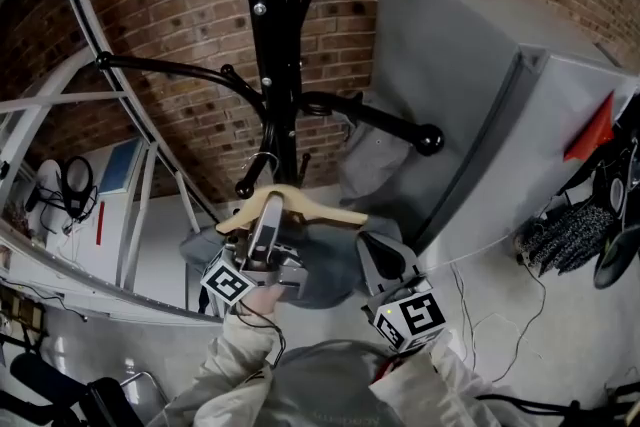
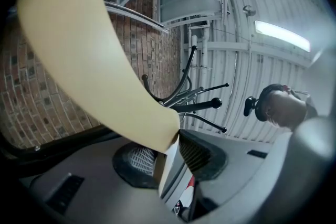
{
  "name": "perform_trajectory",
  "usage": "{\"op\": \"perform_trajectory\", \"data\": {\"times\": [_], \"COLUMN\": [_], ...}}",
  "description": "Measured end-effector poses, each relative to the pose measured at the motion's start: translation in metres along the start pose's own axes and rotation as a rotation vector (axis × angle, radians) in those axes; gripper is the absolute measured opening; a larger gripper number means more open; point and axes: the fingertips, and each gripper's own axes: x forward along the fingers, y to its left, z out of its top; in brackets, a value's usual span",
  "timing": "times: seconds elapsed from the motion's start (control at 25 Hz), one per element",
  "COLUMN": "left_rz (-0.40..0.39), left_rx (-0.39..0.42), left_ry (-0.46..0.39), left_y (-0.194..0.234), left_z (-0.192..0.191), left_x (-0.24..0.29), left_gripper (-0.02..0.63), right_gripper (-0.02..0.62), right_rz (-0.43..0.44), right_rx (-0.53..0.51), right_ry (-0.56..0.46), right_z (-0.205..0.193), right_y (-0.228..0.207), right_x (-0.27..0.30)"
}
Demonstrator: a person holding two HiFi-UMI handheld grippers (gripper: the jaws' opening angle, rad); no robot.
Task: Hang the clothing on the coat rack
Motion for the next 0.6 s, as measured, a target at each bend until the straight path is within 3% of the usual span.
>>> {"op": "perform_trajectory", "data": {"times": [0.32, 0.48, 0.6], "left_rz": [0.106, 0.154, 0.192], "left_rx": [-0.066, -0.034, 0.083], "left_ry": [-0.028, -0.015, 0.050], "left_y": [0.014, 0.013, 0.006], "left_z": [-0.017, -0.026, -0.035], "left_x": [-0.027, -0.041, -0.049], "left_gripper": [0.109, 0.107, 0.107], "right_gripper": [0.025, 0.025, 0.025], "right_rz": [0.034, 0.059, 0.076], "right_rx": [0.015, 0.028, 0.046], "right_ry": [0.004, 0.007, 0.012], "right_z": [-0.006, -0.010, -0.017], "right_y": [0.003, 0.005, 0.007], "right_x": [-0.011, -0.017, -0.022]}}
